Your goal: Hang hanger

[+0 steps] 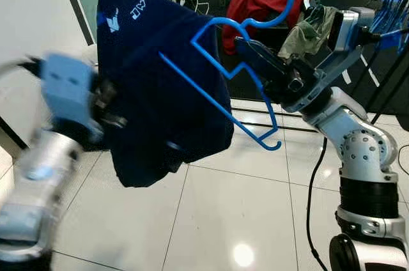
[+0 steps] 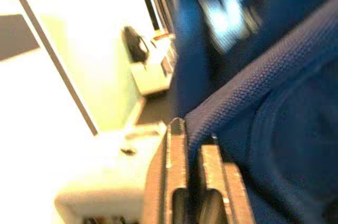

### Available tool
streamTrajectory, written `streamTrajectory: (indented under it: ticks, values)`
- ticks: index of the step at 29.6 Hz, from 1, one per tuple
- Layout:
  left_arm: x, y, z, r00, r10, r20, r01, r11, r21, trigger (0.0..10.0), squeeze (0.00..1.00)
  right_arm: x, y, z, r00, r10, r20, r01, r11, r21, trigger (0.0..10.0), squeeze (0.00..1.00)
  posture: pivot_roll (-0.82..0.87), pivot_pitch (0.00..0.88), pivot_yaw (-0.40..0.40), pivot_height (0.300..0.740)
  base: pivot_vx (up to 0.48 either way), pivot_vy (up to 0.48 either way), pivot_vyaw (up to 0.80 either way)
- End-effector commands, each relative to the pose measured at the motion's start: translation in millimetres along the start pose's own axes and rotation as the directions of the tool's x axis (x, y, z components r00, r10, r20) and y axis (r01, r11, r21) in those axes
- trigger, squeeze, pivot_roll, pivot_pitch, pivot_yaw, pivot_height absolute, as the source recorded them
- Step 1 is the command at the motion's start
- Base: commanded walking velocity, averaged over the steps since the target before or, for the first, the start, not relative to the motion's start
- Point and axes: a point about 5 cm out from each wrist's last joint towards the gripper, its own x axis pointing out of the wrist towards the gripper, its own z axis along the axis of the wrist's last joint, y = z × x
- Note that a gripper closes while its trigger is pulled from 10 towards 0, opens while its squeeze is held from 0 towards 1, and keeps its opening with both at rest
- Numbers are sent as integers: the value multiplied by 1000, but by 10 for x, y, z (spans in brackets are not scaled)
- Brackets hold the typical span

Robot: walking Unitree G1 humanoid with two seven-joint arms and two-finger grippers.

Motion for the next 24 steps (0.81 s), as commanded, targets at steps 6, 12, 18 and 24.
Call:
streamTrajectory:
  ticks: [6, 12, 18, 24]
  values:
    - [45, 142, 123, 999, -30, 44, 29, 999, 28, 0, 0, -34, -2, 43, 1000, -15, 12, 15, 999, -43, 10000, 0, -32, 94, 14, 740, 0, 0, 0]
    - [59, 169, 141, 998, -48, 47, 47, 999, 19, 0, 0, -38, -9, 35, 1000, -20, -7, 19, 998, -54, 10000, 0, -32, 95, 13, 740, 0, 0, 0]
    - [85, 176, 190, 995, -70, 70, 69, 997, 16, 0, 0, -45, -31, -151, 986, -46, -162, 25, 991, -130, 10000, 0, -30, 93, 12, 740, 0, 0, 0]
    - [217, 228, 413, 981, -123, 148, 112, 991, 79, 0, 0, -97, -76, -450, 931, -99, -351, 23, 977, -214, 10000, 0, -24, 91, 7, 740, 0, 0, 0]
